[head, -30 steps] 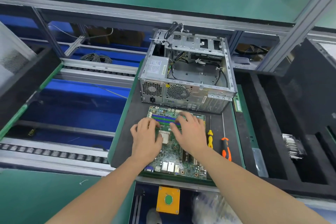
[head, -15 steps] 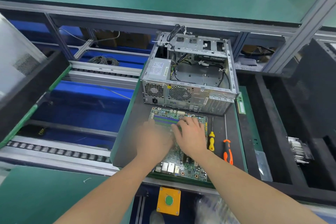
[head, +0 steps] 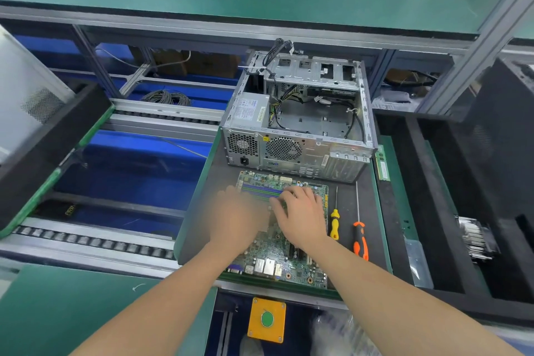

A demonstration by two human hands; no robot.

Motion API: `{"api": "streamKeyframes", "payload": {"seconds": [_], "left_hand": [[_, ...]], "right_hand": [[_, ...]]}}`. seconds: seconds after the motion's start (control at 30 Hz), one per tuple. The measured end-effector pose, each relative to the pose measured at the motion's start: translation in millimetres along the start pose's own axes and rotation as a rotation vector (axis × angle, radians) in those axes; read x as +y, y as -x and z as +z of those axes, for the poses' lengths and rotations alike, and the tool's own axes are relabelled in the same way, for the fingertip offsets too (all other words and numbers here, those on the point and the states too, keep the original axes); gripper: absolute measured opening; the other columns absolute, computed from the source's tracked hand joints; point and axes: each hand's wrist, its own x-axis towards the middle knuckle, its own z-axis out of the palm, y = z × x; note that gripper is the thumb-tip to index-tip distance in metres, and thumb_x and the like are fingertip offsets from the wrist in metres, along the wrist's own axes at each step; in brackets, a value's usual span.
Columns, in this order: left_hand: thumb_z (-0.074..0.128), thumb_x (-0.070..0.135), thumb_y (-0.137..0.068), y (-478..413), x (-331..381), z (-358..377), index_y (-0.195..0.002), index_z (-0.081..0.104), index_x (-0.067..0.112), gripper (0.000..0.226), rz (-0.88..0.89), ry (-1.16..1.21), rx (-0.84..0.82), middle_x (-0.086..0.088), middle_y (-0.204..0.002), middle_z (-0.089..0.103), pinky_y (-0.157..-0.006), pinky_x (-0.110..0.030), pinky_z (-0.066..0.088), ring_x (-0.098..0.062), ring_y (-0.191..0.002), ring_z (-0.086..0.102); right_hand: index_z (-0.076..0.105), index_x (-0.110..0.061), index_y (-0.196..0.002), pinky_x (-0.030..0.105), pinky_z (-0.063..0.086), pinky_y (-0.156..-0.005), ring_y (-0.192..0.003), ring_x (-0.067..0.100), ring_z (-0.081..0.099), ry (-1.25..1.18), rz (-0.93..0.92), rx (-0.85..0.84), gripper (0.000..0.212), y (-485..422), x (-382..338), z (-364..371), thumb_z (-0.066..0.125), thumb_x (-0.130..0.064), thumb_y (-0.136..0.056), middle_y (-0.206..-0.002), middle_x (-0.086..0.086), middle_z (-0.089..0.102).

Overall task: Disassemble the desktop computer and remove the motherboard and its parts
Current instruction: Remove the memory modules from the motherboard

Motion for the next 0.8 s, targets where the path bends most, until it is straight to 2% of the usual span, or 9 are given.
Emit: {"api": "streamKeyframes", "payload": {"seconds": [0.13,0.23,0.3,0.4,0.47,0.6,0.67,0.73,0.8], "left_hand": [[0.041,0.064,-0.089,-14,7,-20,-0.068,0.045,0.014,0.054,-0.201,0.641,-0.073,-0.001,-0.081,0.049,-0.069,-0.039,0.037,-0.019,-0.076,0.049],[0.035,0.068,-0.084,-31,17,-39,-0.080,0.063,0.012,0.062,-0.336,0.855,-0.195,-0.003,-0.069,0.066,-0.063,-0.036,0.042,-0.018,-0.064,0.059],[0.040,0.066,-0.085,-44,23,-46,-0.085,0.068,0.013,0.060,-0.361,0.986,-0.306,-0.005,-0.068,0.071,-0.063,-0.035,0.044,-0.019,-0.058,0.060],[0.043,0.063,-0.088,-58,37,-48,-0.088,0.068,0.010,0.059,-0.246,1.094,-0.480,-0.010,-0.072,0.072,-0.059,-0.034,0.044,-0.019,-0.056,0.060],[0.040,0.061,-0.094,-64,53,-46,-0.094,0.067,0.006,0.061,-0.162,1.096,-0.584,-0.010,-0.070,0.069,-0.058,-0.033,0.046,-0.019,-0.058,0.061],[0.036,0.061,-0.099,-64,97,-35,-0.092,0.063,0.012,0.057,-0.051,1.095,-0.753,-0.006,-0.071,0.066,-0.068,-0.037,0.050,-0.021,-0.065,0.063],[0.035,0.057,-0.104,-60,124,-29,-0.090,0.063,0.013,0.053,-0.043,1.149,-0.807,-0.005,-0.070,0.067,-0.073,-0.039,0.049,-0.023,-0.066,0.064],[0.032,0.050,-0.109,-57,151,-20,-0.091,0.063,0.011,0.053,-0.013,1.181,-0.842,-0.006,-0.069,0.067,-0.070,-0.038,0.048,-0.024,-0.064,0.064],[0.031,0.046,-0.110,-55,178,-11,-0.094,0.063,0.008,0.052,-0.001,1.182,-0.861,-0.009,-0.071,0.067,-0.062,-0.035,0.048,-0.025,-0.062,0.065]], "right_hand": [[0.069,-0.028,-0.111,0.041,0.033,-0.108,-0.114,0.015,0.054,-0.117,-0.027,-0.008,0.043,-2,0,-12,0.044,-0.060,-0.097,-0.117,-0.011,0.063],[0.062,-0.028,-0.121,0.042,0.030,-0.111,-0.118,0.013,0.054,-0.293,-0.055,-0.068,0.040,-3,-1,-26,0.053,-0.058,-0.095,-0.121,-0.013,0.061],[0.058,-0.028,-0.131,0.042,0.038,-0.110,-0.123,0.009,0.054,-0.487,-0.041,-0.094,0.049,-4,1,-42,0.061,-0.056,-0.091,-0.129,-0.013,0.060],[0.055,-0.030,-0.140,0.034,0.046,-0.106,-0.127,0.000,0.055,-0.755,-0.051,-0.114,0.064,-8,8,-69,0.074,-0.051,-0.082,-0.135,-0.018,0.061],[0.057,-0.032,-0.138,0.033,0.051,-0.101,-0.122,0.001,0.061,-0.832,-0.047,-0.106,0.063,-9,18,-86,0.080,-0.043,-0.081,-0.130,-0.018,0.065],[0.068,-0.032,-0.126,0.034,0.059,-0.094,-0.106,0.003,0.069,-0.768,0.030,-0.015,0.051,0,53,-114,0.085,-0.038,-0.079,-0.114,-0.018,0.073],[0.069,-0.042,-0.118,0.032,0.060,-0.090,-0.100,0.003,0.071,-0.729,0.070,0.011,0.045,9,72,-129,0.086,-0.037,-0.076,-0.109,-0.019,0.073],[0.068,-0.051,-0.113,0.029,0.059,-0.087,-0.098,0.004,0.070,-0.680,0.090,0.046,0.046,18,92,-141,0.087,-0.037,-0.074,-0.107,-0.019,0.072],[0.070,-0.044,-0.116,0.025,0.058,-0.087,-0.097,0.002,0.069,-0.625,0.126,0.075,0.045,27,115,-149,0.086,-0.037,-0.074,-0.107,-0.020,0.072]]}}
